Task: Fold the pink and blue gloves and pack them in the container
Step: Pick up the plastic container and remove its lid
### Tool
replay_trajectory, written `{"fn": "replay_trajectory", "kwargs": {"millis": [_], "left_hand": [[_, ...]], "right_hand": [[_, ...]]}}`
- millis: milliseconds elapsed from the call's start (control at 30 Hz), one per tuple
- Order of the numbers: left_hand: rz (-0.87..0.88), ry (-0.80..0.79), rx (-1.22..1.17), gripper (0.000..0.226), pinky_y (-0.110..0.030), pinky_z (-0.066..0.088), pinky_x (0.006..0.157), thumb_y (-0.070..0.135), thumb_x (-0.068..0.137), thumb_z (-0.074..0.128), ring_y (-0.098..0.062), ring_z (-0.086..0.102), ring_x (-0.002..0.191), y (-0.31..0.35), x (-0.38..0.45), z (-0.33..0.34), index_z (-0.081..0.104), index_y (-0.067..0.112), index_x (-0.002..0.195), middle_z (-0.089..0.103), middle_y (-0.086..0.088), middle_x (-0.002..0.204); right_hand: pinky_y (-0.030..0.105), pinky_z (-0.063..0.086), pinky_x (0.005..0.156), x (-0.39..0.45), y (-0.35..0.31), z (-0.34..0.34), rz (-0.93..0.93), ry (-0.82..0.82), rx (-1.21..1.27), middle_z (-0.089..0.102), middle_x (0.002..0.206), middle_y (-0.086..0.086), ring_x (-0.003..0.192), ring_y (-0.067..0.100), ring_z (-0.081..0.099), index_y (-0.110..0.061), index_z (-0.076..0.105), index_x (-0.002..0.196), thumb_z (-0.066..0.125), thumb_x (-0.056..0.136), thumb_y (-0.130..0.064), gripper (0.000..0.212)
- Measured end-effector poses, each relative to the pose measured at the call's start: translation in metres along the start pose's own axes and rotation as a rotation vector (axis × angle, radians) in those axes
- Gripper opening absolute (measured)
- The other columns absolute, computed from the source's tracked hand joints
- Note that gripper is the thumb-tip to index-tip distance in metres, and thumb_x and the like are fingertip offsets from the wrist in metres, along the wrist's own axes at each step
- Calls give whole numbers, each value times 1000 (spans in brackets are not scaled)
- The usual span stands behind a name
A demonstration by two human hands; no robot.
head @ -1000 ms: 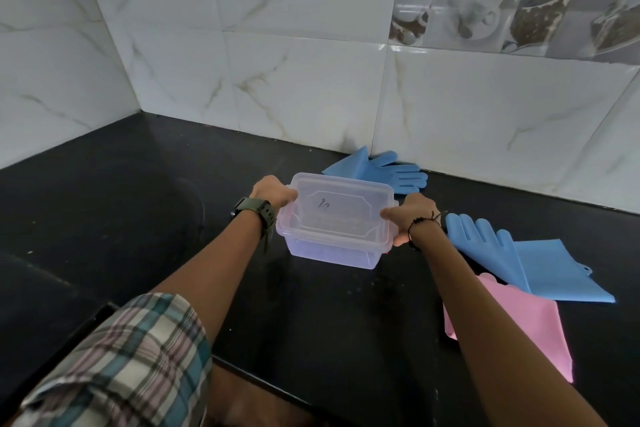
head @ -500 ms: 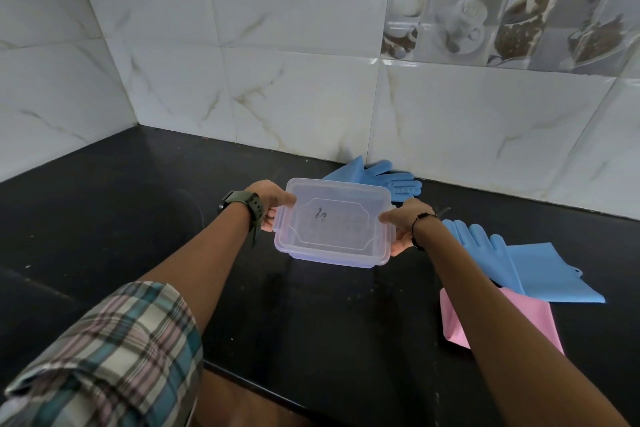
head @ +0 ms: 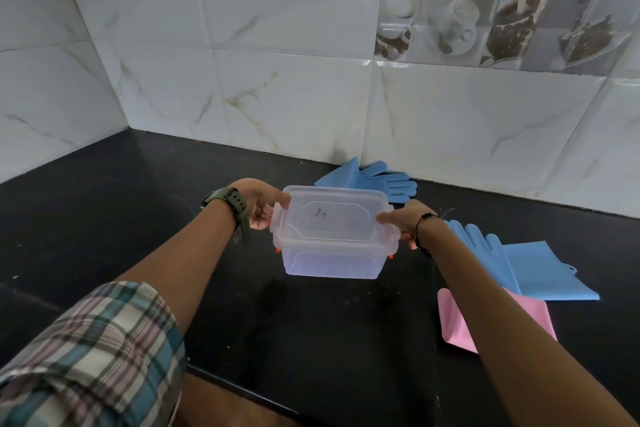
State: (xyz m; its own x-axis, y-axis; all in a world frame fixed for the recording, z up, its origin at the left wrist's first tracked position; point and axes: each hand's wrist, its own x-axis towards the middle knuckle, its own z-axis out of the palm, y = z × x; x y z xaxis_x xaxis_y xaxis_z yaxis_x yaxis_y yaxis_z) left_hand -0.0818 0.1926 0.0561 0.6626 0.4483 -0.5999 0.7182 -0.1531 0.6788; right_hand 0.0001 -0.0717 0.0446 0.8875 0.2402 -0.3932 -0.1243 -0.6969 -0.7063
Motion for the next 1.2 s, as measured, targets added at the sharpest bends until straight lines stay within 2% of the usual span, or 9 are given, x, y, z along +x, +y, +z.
{"fn": "replay_trajectory", "kwargs": {"millis": [133, 333, 467, 633, 733, 867, 967, 1033, 1200], "left_hand": [[5, -23, -12, 17, -34, 58, 46, 2, 74, 72, -25, 67, 43, -2, -2, 2, 62, -2, 86, 69, -15, 59], [30, -92, -169, 43, -62, 51, 83, -11, 79, 62, -47, 62, 92, 7, -20, 2, 50, -12, 120, 53, -32, 122], [139, -48, -161, 38, -53, 51, 92, -6, 83, 60, -42, 63, 97, 12, -35, -4, 51, -15, 119, 56, -35, 122], [389, 260, -217, 3, -31, 53, 73, 12, 87, 60, -17, 63, 84, -27, -54, 19, 58, 11, 89, 65, -8, 103], [551, 342, -654, 13, -24, 52, 73, 14, 89, 53, -16, 68, 90, -89, -69, 50, 62, 21, 95, 70, 1, 96], [363, 173, -1156, 31, -27, 54, 70, 25, 96, 38, -18, 70, 95, -138, -69, 78, 63, 15, 111, 72, -3, 105], [286, 143, -884, 24, -18, 56, 55, 19, 94, 47, -10, 73, 81, -146, -59, 88, 62, 23, 112, 75, 7, 94], [331, 150, -608, 38, -13, 53, 58, 4, 93, 46, -2, 67, 86, -149, -47, 90, 56, 21, 125, 68, 8, 111], [408, 302, 2, 44, -33, 40, 106, 6, 95, 46, -18, 47, 129, -135, -41, 87, 44, 14, 138, 46, -5, 145]], "right_hand": [[24, 41, 43, 0, -6, 0, 31, -52, 87, 48, 75, 7, 60, 15, 47, -10, 44, 91, 69, 80, -12, 27], [21, 36, 39, 2, -9, -7, 48, -89, 103, 43, 68, 7, 49, 12, 35, -9, 45, 82, 70, 80, -17, 27], [19, 40, 38, -3, -7, -8, -16, -87, 183, 47, 64, 7, 46, 12, 39, -5, 50, 98, 65, 84, -18, 24], [25, 55, 57, -34, 15, 7, -300, 155, 205, 61, 85, 6, 67, 17, 65, -12, 51, 93, 64, 83, -10, 16], [21, 53, 62, -69, 56, 34, -367, 167, 323, 67, 91, -2, 79, 9, 67, -23, 57, 95, 61, 83, -7, 21], [27, 51, 76, -88, 98, 70, -221, 158, 709, 67, 99, -6, 95, 11, 62, -26, 66, 80, 52, 87, 2, 32], [39, 46, 99, -84, 111, 88, -86, 180, 838, 65, 111, -1, 114, 16, 55, -21, 68, 88, 51, 88, 3, 30], [38, 43, 103, -80, 114, 97, -72, 208, 787, 59, 129, 6, 123, 19, 50, -16, 67, 101, 51, 89, 2, 27], [32, 39, 105, -82, 104, 98, -149, 186, 529, 49, 141, 8, 131, 18, 42, -8, 54, 127, 48, 91, -1, 37]]}}
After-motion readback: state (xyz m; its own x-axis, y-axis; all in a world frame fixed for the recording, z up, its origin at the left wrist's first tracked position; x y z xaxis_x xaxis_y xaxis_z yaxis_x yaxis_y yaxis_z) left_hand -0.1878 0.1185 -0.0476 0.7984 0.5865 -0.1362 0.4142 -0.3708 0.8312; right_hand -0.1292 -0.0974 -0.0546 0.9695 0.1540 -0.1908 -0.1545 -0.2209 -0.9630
